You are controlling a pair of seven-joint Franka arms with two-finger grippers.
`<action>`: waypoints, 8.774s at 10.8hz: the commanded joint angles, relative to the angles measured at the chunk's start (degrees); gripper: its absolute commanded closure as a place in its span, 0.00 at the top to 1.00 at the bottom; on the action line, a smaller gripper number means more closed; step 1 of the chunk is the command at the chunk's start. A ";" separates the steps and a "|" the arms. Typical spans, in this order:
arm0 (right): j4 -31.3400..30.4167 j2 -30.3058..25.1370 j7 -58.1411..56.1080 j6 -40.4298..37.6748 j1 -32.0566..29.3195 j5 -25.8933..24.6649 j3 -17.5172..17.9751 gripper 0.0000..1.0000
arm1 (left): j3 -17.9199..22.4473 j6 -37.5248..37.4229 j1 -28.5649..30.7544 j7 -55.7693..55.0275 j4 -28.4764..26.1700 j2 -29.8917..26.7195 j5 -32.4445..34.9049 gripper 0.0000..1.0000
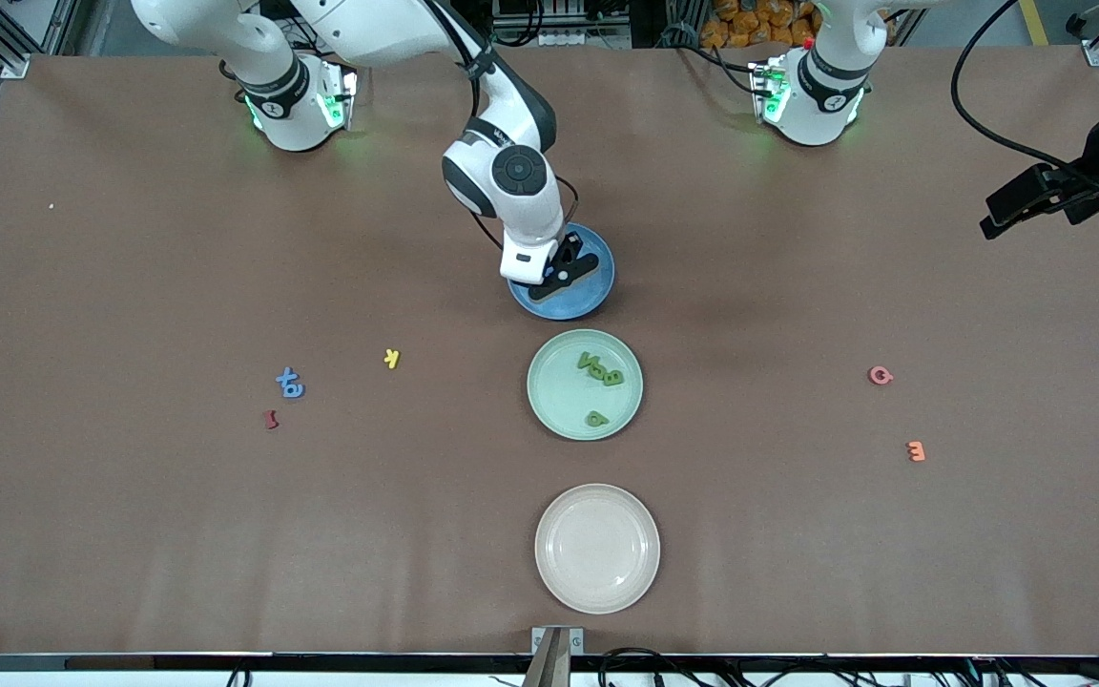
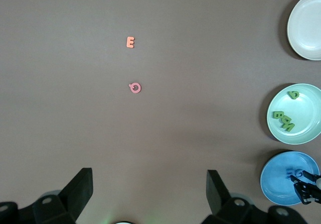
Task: Sort letters by color into matching plates
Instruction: 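Lower the blue E onto the blue plate and open the right gripper, then move the right gripper back over the blue x, then grasp the blue x with the right gripper, then carry the blue x over the blue plate with the right gripper, then open the right gripper to drop the blue x on the plate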
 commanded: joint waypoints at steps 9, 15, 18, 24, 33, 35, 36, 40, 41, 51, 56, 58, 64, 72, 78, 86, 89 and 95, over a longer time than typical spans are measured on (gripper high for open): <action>2.62 -5.87 -2.48 -16.90 -9.17 -7.26 -5.87 1.00 | -3.15 2.65 0.00 6.36 -1.34 -2.35 3.39 1.00; 2.18 -6.49 -24.53 -15.40 -22.27 -9.76 -5.70 1.00 | -3.06 3.26 0.61 5.40 -1.42 -1.21 0.14 1.00; -1.40 -7.63 -34.64 -9.82 -30.08 -9.76 -5.26 1.00 | -2.97 5.80 0.79 5.31 -4.57 -2.08 0.14 1.00; -12.83 -9.22 -50.56 1.80 -42.40 -9.76 -3.15 1.00 | -2.71 6.78 2.20 5.31 -5.21 -2.00 0.23 1.00; -21.55 -8.43 -52.25 13.69 -44.79 -9.76 -2.89 1.00 | -2.45 7.57 2.46 6.01 -4.94 -0.50 0.32 1.00; -21.55 -8.34 -52.25 13.86 -44.79 -9.76 -2.89 1.00 | -2.45 7.57 3.07 6.36 -4.94 -0.77 0.14 1.00; -21.64 -8.08 -52.16 14.65 -44.79 -9.76 -2.89 1.00 | -2.53 7.57 3.07 6.45 -5.03 -0.77 0.14 1.00; -22.26 -7.72 -52.34 16.15 -45.23 -9.85 -2.89 1.00 | -2.89 7.39 3.16 6.45 -5.55 -0.50 -0.65 1.00; -22.34 -7.72 -52.34 16.15 -45.23 -9.85 -2.89 1.00 | -2.89 7.31 3.16 6.45 -5.56 -0.50 -0.65 1.00; -22.43 -7.72 -52.51 16.59 -45.23 -9.85 -2.89 0.21 | -2.89 7.31 3.16 6.63 -5.82 -0.42 -0.65 1.00; -22.26 -10.26 -48.94 11.34 -45.14 -9.67 -2.02 0.15 | -2.89 7.31 3.16 6.72 -5.82 -0.42 -0.65 1.00; -21.99 -11.67 -41.13 7.37 -45.32 -9.67 0.71 0.15 | -2.89 7.31 3.16 6.71 -5.82 -0.42 -0.65 1.00; -19.72 -13.61 -11.64 -1.06 -44.96 -7.13 12.37 0.15 | -2.88 7.31 3.25 6.71 -5.82 -0.24 -0.65 1.00; -14.27 -11.95 14.78 -1.16 -32.24 -3.69 23.22 0.16 | -2.80 7.31 3.25 6.63 -5.91 -0.15 -0.65 1.00; -5.39 -5.36 26.14 -1.17 -21.51 -3.78 23.13 0.17 | -2.62 7.31 3.25 6.63 -6.26 -0.24 -0.65 1.00; -4.68 -5.26 25.88 -3.08 -21.14 -4.40 21.56 1.00 | -2.53 7.39 3.25 6.63 -6.26 -0.24 -0.74 1.00; -4.15 -7.98 25.79 -12.39 -21.76 -4.40 16.90 1.00 | -2.53 8.09 3.25 6.63 -6.26 -0.24 -0.74 1.00; -1.96 -9.04 25.62 -13.12 -26.83 -4.84 7.31 1.00 | -2.53 9.41 3.16 6.63 -6.26 -0.24 -0.83 1.00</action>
